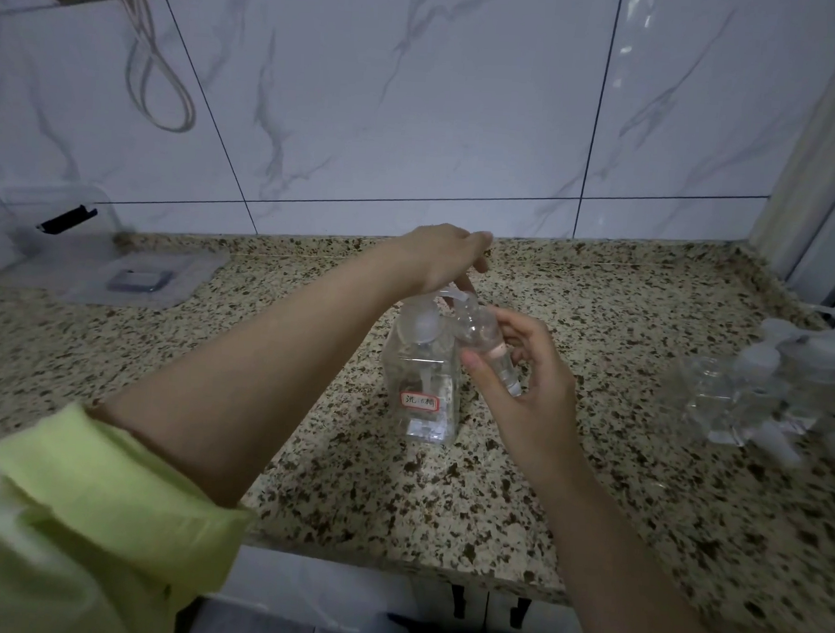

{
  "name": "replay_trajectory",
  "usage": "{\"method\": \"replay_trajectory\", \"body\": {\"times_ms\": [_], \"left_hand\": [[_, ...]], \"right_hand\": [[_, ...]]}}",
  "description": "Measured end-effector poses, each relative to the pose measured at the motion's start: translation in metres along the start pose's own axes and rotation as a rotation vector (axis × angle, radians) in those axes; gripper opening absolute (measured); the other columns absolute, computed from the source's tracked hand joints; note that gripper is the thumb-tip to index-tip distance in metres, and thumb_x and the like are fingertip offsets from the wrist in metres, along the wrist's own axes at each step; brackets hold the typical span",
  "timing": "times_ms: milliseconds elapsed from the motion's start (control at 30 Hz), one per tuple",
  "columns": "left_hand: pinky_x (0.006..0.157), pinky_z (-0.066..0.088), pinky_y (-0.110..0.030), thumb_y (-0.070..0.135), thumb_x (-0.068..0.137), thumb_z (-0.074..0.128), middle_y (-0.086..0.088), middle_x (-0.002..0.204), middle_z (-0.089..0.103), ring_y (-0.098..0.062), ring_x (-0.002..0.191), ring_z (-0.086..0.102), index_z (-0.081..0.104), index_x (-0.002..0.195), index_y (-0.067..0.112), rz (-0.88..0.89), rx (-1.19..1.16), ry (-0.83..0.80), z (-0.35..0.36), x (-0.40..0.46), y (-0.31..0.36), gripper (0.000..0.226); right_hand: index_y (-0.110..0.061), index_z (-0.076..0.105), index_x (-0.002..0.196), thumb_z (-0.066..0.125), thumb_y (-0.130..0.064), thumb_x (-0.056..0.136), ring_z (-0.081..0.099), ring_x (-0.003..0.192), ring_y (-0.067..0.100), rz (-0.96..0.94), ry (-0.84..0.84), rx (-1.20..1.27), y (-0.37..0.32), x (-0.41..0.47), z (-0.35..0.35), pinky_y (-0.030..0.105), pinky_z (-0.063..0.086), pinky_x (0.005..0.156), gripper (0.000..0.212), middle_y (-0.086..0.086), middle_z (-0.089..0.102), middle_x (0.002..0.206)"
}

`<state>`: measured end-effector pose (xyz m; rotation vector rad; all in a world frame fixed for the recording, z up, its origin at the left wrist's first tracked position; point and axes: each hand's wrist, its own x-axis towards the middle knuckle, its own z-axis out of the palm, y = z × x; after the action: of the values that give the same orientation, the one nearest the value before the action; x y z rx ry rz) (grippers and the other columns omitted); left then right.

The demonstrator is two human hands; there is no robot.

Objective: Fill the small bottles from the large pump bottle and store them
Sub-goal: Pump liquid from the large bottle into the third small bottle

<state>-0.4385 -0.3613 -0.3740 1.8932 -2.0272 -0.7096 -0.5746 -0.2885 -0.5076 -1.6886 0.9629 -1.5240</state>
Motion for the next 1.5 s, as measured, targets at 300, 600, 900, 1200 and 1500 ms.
{"method": "replay_trajectory", "body": {"times_ms": [300, 600, 900, 1200, 1500], "left_hand": [[0.105, 0.042, -0.040, 0.048, 0.106, 0.021, -0.001, 0.103, 0.076, -0.021, 0.109, 0.062, 0.067, 0.119, 0.021, -0.006, -0.037, 0.021, 0.0011, -0.0022, 0.0000, 0.055], [0.095, 0.041, -0.034, 0.046, 0.107, 0.022, -0.005, 0.112, 0.073, -0.023, 0.108, 0.061, 0.067, 0.122, 0.016, -0.017, 0.011, -0.012, -0.0003, 0.0001, -0.0005, 0.055], [0.104, 0.041, -0.039, 0.046, 0.107, 0.021, -0.005, 0.110, 0.074, -0.021, 0.103, 0.062, 0.066, 0.123, 0.016, -0.012, -0.018, -0.011, 0.0007, 0.0006, -0.0015, 0.056], [0.107, 0.038, -0.039, 0.048, 0.107, 0.020, -0.005, 0.115, 0.073, -0.021, 0.104, 0.060, 0.066, 0.124, 0.017, -0.020, -0.003, -0.033, 0.0002, -0.0001, -0.0004, 0.057], [0.104, 0.040, -0.037, 0.047, 0.107, 0.018, -0.005, 0.115, 0.073, -0.019, 0.099, 0.061, 0.064, 0.126, 0.016, -0.010, 0.024, -0.037, -0.0006, -0.0014, -0.0003, 0.058]], "right_hand": [[-0.034, 0.058, 0.126, 0.071, -0.042, 0.087, 0.063, 0.110, 0.006, -0.004, -0.015, -0.001, -0.0019, -0.0003, 0.0011, 0.033, 0.052, 0.095, 0.042, -0.021, 0.066, 0.117], [-0.035, 0.057, 0.126, 0.075, -0.028, 0.090, 0.062, 0.109, 0.005, 0.008, -0.008, 0.005, 0.0010, -0.0006, 0.0007, 0.028, 0.050, 0.093, 0.041, -0.019, 0.066, 0.118], [-0.035, 0.057, 0.126, 0.076, -0.023, 0.090, 0.062, 0.108, 0.004, -0.004, -0.021, -0.007, 0.0012, 0.0001, -0.0007, 0.013, 0.047, 0.089, 0.043, -0.014, 0.067, 0.118], [-0.034, 0.057, 0.127, 0.073, -0.036, 0.087, 0.061, 0.107, -0.001, 0.014, -0.035, 0.002, -0.0011, -0.0005, 0.0000, 0.016, 0.047, 0.090, 0.043, -0.023, 0.066, 0.116], [-0.031, 0.057, 0.130, 0.069, -0.044, 0.087, 0.062, 0.110, 0.006, -0.005, -0.024, 0.004, -0.0007, -0.0012, 0.0003, 0.017, 0.048, 0.092, 0.046, -0.016, 0.066, 0.118]]}}
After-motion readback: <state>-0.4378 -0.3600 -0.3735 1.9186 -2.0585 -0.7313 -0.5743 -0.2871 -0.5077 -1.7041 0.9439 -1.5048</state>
